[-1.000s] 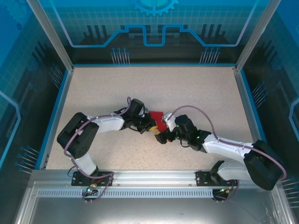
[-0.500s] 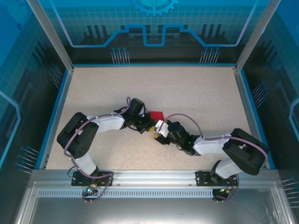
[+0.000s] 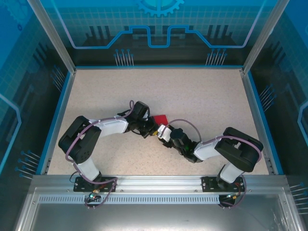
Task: Fold a paper plane with a square sheet of paper (pick it up from the middle)
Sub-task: Fold the wing for the fifth time at the center of the table.
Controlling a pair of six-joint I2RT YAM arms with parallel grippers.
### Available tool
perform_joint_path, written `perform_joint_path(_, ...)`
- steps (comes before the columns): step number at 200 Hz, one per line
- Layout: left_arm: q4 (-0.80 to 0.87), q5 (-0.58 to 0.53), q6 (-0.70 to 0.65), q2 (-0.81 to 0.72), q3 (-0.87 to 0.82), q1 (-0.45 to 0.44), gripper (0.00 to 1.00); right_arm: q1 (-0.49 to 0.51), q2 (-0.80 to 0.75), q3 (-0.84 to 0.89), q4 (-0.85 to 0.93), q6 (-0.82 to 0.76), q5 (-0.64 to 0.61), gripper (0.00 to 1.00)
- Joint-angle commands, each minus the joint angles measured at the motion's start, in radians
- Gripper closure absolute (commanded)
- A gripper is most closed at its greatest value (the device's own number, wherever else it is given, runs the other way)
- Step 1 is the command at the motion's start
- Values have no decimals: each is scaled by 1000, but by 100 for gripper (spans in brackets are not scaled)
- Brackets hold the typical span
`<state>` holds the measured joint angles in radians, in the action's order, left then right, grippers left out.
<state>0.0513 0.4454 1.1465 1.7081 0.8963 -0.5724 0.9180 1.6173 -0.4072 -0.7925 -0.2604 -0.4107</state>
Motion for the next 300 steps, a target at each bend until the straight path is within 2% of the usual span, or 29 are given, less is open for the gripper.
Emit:
perform_joint_path(1, 41, -14, -2, -30, 29, -3, 100, 27, 11, 13, -39, -29, -34, 57)
perform_joint_path(52, 50, -13, -1, -34, 31, 3, 98, 51, 73, -7, -63, -62, -83, 71)
perform_joint_path(104, 76, -15, -8, -45, 44, 11, 96, 53, 83, -5, -96, -54, -111, 75)
perform_joint_path(153, 83, -12, -9, -41, 47, 14, 96, 53, 96, -21, -98, -26, -99, 72)
perform_joint_path(190, 94, -16, -17, -36, 51, 14, 96, 42, 93, -28, -96, 8, -67, 75)
perform_joint_path(232, 99, -16, -16, -32, 53, 13, 96, 31, 76, -27, -83, 49, -49, 67)
perform_joint_path(300, 108, -15, -17, -20, 53, 13, 96, 28, 62, -26, -102, 64, -86, 64)
